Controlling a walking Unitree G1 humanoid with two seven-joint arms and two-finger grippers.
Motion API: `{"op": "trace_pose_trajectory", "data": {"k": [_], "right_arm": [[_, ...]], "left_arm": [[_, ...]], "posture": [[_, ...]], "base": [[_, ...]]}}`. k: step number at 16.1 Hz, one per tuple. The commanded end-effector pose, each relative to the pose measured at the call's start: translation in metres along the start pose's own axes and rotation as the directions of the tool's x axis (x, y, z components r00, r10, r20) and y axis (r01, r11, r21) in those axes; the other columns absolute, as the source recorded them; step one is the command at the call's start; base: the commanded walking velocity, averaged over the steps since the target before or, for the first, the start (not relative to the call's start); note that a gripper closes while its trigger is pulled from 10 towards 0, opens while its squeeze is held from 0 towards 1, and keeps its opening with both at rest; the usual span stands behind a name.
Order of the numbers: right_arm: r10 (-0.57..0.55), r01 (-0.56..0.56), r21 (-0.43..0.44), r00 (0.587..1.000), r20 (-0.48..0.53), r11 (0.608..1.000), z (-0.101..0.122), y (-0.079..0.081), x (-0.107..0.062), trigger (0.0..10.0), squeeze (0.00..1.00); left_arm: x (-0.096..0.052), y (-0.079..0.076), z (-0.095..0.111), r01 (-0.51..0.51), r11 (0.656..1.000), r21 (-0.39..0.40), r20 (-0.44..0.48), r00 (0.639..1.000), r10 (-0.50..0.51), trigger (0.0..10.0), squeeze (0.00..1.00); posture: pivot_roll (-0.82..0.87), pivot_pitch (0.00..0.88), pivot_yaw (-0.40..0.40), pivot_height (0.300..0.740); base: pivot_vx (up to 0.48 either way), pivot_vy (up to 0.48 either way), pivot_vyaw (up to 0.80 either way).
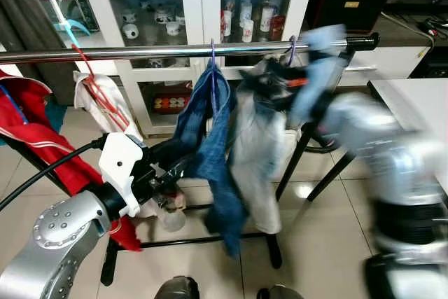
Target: Hang hanger
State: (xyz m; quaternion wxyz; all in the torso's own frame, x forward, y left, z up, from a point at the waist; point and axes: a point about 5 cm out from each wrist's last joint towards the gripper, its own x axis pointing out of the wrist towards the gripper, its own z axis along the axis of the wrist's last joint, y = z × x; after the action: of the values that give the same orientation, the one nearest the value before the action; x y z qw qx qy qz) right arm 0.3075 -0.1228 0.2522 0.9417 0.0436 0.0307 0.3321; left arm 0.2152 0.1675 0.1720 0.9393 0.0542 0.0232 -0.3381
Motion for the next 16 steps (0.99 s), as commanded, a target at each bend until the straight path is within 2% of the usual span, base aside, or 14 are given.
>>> {"op": "trace_pose_trajectory", "data": {"k": [1,2,3,4,5,7,8,9,12,14,15,16], "right_arm": [[-0.055,0.054,-0.024,0.998,-0.033,0.998,-0.001,-0.006,-0.007,10.0,1.00],[-0.150,0.147,-0.040,0.983,-0.103,0.988,-0.005,-0.019,-0.015,10.0,1.00],[-0.246,0.240,-0.056,0.955,-0.165,0.969,-0.013,-0.031,-0.016,10.0,0.28],[-0.272,0.269,-0.045,0.945,-0.182,0.962,-0.017,-0.034,-0.009,10.0,0.00],[-0.270,0.272,-0.019,0.944,-0.190,0.962,-0.018,-0.033,0.002,10.0,0.00],[-0.334,0.337,-0.021,0.919,-0.208,0.941,-0.023,-0.041,0.020,10.0,0.00],[-0.354,0.353,-0.046,0.909,-0.220,0.934,-0.027,-0.045,0.028,10.0,0.00],[-0.366,0.342,-0.133,0.892,-0.265,0.930,-0.038,-0.048,0.037,10.0,0.00],[-0.430,0.401,-0.157,0.856,-0.286,0.902,-0.053,-0.062,0.051,10.0,0.00],[-0.418,0.400,-0.125,0.848,-0.326,0.908,-0.068,-0.068,0.057,10.0,0.00],[-0.414,0.397,-0.121,0.848,-0.331,0.910,-0.072,-0.068,0.057,4.0,0.00],[-0.406,0.392,-0.111,0.853,-0.329,0.913,-0.074,-0.070,0.059,0.0,0.00]], "left_arm": [[0.002,-0.002,0.002,0.005,1.000,0.014,0.004,1.000,-0.005,10.0,0.00],[0.004,-0.003,0.005,0.013,1.000,0.018,0.011,1.000,-0.013,10.0,0.00],[0.007,-0.005,0.005,0.033,0.999,0.026,0.004,0.999,-0.033,10.0,0.00],[0.009,-0.008,0.006,0.054,0.998,0.032,-0.006,0.999,-0.053,10.0,0.00],[0.011,-0.009,0.009,0.068,0.997,0.036,0.001,0.998,-0.068,10.0,0.00],[0.012,-0.011,0.012,0.080,0.996,0.043,0.005,0.997,-0.080,10.0,0.00],[0.013,-0.011,0.012,0.080,0.996,0.042,0.005,0.997,-0.080,10.0,0.00],[0.012,-0.012,0.011,0.076,0.996,0.042,0.000,0.997,-0.076,10.0,0.00],[0.011,-0.009,0.011,0.063,0.997,0.047,-0.006,0.998,-0.063,10.0,0.00],[0.013,-0.008,0.011,0.069,0.997,0.046,-0.010,0.998,-0.069,10.0,0.00],[0.014,-0.009,0.011,0.073,0.996,0.047,-0.009,0.997,-0.072,10.0,0.00],[0.015,-0.009,0.011,0.072,0.996,0.047,-0.008,0.997,-0.072,10.0,0.00]], "posture": [[-0.04,0.054,0.032,0.740],[-0.05,0.049,0.031,0.740],[-0.05,0.047,0.030,0.740],[-0.06,0.042,0.030,0.740],[-0.05,0.039,0.027,0.740],[-0.05,0.033,0.020,0.740],[-0.05,0.033,0.016,0.740],[-0.04,0.033,0.010,0.740],[-0.03,0.036,0.006,0.740],[-0.03,0.034,0.009,0.740],[-0.03,0.031,0.007,0.740],[-0.03,0.025,0.008,0.740]], "base": [[0.000,0.000,0.00],[0.000,0.000,0.00],[0.000,0.000,0.00],[0.000,0.000,0.00],[0.000,0.000,0.00],[0.000,0.000,0.00],[0.000,0.000,0.00],[0.000,0.000,0.00],[0.000,0.000,0.00],[0.000,0.000,0.00],[0.000,0.000,0.00],[0.000,0.000,0.00]]}}
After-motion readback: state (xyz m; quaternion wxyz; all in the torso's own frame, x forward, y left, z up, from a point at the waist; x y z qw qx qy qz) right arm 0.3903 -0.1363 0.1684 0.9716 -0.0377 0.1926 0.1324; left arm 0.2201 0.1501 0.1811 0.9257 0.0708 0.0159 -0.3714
